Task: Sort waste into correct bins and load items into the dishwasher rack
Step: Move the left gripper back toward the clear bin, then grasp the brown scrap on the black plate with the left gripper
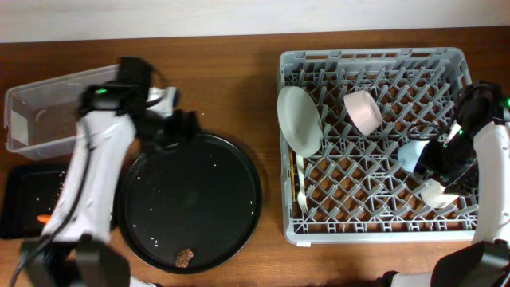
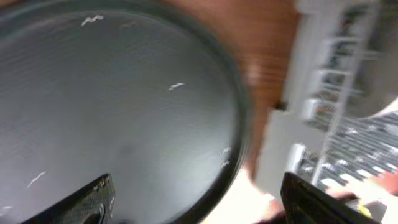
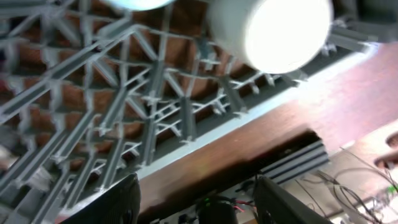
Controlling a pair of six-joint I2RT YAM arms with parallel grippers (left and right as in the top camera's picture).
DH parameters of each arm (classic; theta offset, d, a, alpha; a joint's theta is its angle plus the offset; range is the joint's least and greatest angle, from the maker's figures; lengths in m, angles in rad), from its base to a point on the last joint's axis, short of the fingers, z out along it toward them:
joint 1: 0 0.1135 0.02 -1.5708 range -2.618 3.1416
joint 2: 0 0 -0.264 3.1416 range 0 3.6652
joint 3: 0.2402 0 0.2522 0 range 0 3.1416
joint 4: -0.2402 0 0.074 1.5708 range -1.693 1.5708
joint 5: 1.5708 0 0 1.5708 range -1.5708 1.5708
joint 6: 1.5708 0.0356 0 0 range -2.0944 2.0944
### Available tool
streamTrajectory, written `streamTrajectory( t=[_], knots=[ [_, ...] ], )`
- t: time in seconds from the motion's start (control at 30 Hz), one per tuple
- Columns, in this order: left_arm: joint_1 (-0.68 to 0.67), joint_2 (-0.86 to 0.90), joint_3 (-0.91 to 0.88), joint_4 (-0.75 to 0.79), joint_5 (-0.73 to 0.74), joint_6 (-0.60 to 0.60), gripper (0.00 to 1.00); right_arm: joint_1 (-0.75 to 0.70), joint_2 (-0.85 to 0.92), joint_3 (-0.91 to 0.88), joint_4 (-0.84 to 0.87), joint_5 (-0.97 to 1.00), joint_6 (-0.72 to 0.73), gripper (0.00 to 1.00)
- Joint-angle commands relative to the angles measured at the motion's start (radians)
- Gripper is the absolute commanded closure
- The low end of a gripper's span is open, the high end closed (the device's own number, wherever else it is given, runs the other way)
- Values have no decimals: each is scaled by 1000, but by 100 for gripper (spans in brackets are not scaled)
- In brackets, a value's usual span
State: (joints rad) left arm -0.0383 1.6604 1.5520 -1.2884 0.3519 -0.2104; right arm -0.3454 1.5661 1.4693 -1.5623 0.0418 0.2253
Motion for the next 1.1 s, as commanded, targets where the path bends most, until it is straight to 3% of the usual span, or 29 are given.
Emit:
streamTrajectory(
  t=[0.0,0.1,0.3,0.67,0.83,1.07],
  knots=[
    [96,-84,1,-86,-184,25,14,19,-11,0,13,-125,-98,39],
    [145,-97,1,-172,-126,8,14,69,-12,0,18,-112,-99,39],
    [109,-126,-74,-261,-121,-33,14,106,-12,0,17,-98,-98,39],
    [47,-325,-624,-9,-120,-187,14,105,-12,0,18,-98,-98,39],
    [47,-325,-806,153,-100,-226,15,105,-12,0,18,-98,-98,39],
    [47,-325,-950,264,-59,-268,20,105,-11,0,18,-98,-98,39]
  ],
)
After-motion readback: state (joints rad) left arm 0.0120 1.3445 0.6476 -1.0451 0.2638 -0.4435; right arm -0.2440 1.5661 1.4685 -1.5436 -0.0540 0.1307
